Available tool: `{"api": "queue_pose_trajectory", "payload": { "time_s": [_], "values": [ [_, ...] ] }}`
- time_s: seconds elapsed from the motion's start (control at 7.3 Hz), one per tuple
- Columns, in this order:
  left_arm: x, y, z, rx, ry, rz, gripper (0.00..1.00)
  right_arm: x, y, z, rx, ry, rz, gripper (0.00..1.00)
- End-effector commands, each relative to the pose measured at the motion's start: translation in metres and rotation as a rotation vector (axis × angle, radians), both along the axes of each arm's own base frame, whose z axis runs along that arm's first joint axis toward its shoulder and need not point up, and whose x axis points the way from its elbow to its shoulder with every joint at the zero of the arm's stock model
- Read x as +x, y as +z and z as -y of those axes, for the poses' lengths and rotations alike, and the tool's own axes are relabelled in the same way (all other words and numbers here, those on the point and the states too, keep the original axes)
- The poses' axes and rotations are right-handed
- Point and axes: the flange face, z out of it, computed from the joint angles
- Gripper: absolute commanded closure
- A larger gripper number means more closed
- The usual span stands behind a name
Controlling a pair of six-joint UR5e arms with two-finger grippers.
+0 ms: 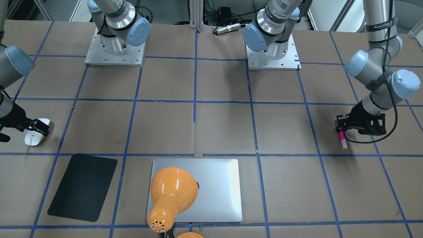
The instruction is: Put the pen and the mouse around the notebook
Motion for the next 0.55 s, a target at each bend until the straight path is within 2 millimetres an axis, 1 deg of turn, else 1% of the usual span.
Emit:
{"api": "queue_pose_trajectory", "payload": {
  "time_s": [0.0,0.14,0.27,0.41],
  "values": [
    [-0.006,0.018,0.003,-0.017,-0.011,0.018,1.0,-0.001,-0.009,0.001,0.013,-0.002,0.01,0.0],
    [-0.018,0.053,0.023,-0.042,-0.043,0.044,1.0,-0.001,-0.009,0.001,0.013,0.001,0.01,0.0],
    [-0.047,0.084,0.037,-0.008,-0.03,0.01,1.0,-0.001,-0.009,0.001,0.012,0.001,0.01,0.02],
    [-0.087,0.109,0.046,0.004,-0.042,0.001,1.0,-0.001,-0.009,0.002,0.012,0.001,0.008,0.14]
  ]
}}
